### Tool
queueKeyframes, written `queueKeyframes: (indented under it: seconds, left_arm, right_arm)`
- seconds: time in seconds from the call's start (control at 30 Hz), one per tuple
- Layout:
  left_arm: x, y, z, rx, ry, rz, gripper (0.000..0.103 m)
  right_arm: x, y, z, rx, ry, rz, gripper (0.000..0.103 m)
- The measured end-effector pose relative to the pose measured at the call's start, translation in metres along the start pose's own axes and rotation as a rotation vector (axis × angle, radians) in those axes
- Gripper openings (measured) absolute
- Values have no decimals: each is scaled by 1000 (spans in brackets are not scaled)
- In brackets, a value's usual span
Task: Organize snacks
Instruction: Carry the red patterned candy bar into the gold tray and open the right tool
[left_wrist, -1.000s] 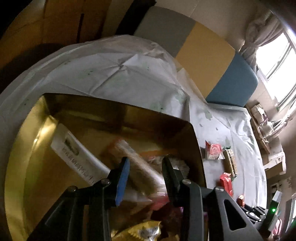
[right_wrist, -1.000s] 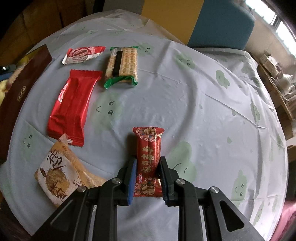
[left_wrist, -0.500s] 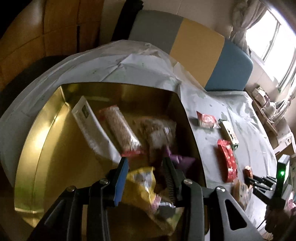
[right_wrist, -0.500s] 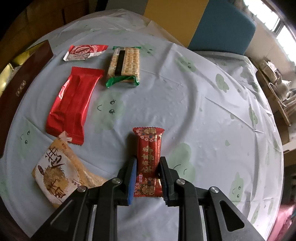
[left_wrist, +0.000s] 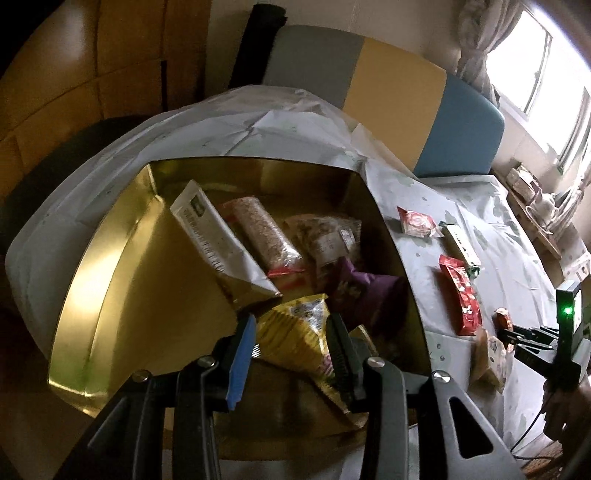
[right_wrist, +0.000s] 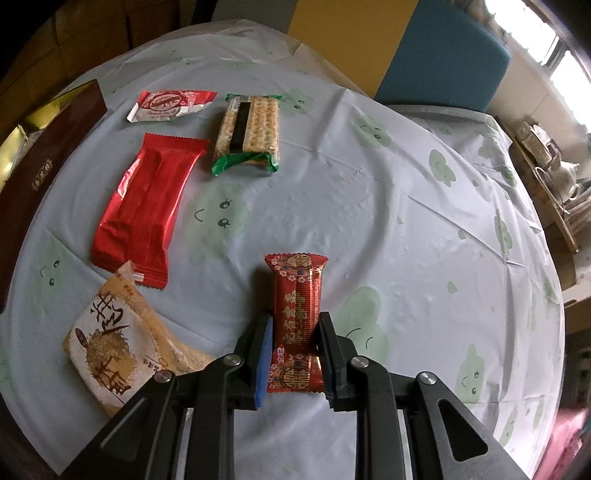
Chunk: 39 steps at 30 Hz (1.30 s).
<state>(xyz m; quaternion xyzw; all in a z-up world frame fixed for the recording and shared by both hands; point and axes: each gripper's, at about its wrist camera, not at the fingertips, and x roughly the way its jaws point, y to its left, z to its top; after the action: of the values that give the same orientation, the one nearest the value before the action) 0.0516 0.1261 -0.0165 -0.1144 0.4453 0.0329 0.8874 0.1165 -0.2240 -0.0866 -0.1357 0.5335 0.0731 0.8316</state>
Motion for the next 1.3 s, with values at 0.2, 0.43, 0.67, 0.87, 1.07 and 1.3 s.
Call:
queueKeyframes:
  seconds: [0.2, 0.43, 0.67, 0.87, 1.07, 1.3]
  left_arm:
    - [1, 10, -7, -21, 14, 18, 40]
    - [-3, 23, -9, -46, 3, 30, 40]
    - [-9, 49, -5, -112, -30, 55, 40]
    - [-13, 73, -2, -176, -49, 84, 40]
    - [-19, 84, -1, -192, -70, 92, 40]
    - [-20, 90, -5, -199, -65, 96, 40]
  right_arm:
    - [1, -2, 0, 8, -4, 2, 23]
    - [0, -1, -1, 10, -8, -2, 23]
    - [-31, -16, 9, 121, -61, 66, 22]
    - [-87, 27, 29, 39, -191, 212, 22]
    - [-120, 127, 51, -149, -253, 469, 22]
    - [-118, 239, 62, -311, -226, 650, 25]
